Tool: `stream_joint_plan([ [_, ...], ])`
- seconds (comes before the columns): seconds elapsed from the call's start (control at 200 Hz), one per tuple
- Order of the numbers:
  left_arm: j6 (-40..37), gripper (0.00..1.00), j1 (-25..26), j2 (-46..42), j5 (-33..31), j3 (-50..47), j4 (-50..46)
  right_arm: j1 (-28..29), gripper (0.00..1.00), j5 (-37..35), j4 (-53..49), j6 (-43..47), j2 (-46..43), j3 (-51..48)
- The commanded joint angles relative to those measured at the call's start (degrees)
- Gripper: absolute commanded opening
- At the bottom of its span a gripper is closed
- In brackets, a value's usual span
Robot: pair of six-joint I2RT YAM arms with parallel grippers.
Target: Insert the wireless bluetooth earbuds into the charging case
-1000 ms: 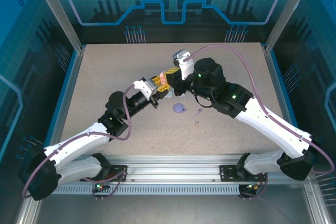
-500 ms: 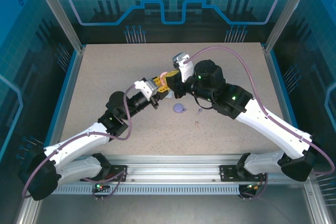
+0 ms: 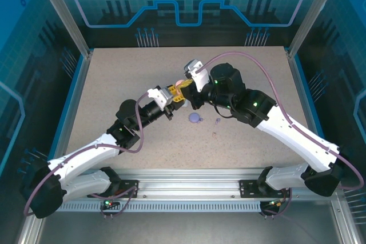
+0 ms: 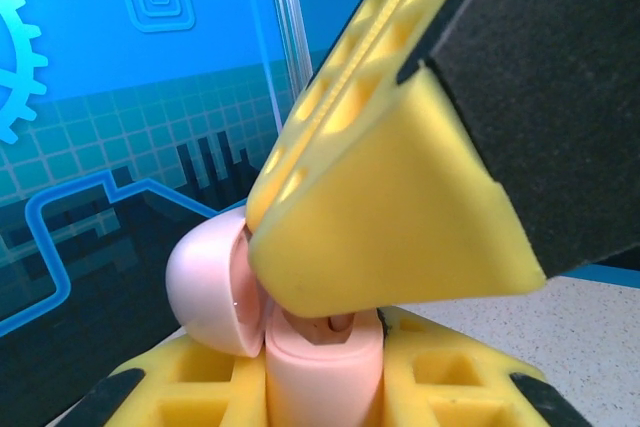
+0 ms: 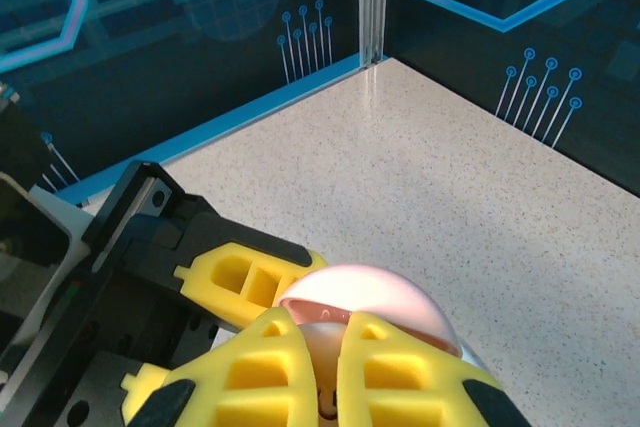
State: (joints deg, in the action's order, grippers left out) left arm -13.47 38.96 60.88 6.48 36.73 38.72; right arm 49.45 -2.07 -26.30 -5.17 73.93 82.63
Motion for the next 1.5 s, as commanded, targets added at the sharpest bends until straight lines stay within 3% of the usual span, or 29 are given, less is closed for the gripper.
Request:
stream_joint_plan([
  [0.0, 0.56, 0.0, 0.28, -1.29, 0.21, 3.04, 2.08, -0.06, 0.07, 6.35, -5.53, 3.96, 0.93, 1.23],
  [0.22, 0.82, 0.0, 0.28, -1.29, 0.24, 3.08, 1.8, -0.12, 0.14, 7.2, -7.02, 5.14, 2.55, 2.74],
  [0.515, 1.43, 0.0, 0.32, -1.42, 0.03, 2.4, 1.64, -1.39, 0.46, 2.54, -4.43, -2.62, 0.94, 5.33],
  [0.825, 1.66, 0.0, 0.3, -1.64, -0.68, 1.17, 2.65, -5.32, 0.75, 0.53, -1.21, -12.76, -8.41, 3.55],
  [0.945, 1.61, 0.0, 0.29, -1.81, -0.85, 0.84, 2.87, -8.43, 0.77, -5.44, -2.38, -19.57, -13.01, -0.49],
  [1.111, 1.26, 0.0, 0.27, -2.43, -1.9, 0.45, 3.12, -15.36, 0.78, -11.63, -12.22, -30.79, -13.35, -6.62],
  [1.346, 0.92, 0.0, 0.32, -3.59, -2.74, -0.15, 2.61, -16.93, 0.72, -17.25, -22.19, -43.18, -2.42, -14.78],
  [1.491, 0.82, 0.0, 0.28, -4.34, -3.13, -0.52, 2.57, -16.53, 0.65, -16.2, -22.66, -48.9, 5.67, -18.05],
])
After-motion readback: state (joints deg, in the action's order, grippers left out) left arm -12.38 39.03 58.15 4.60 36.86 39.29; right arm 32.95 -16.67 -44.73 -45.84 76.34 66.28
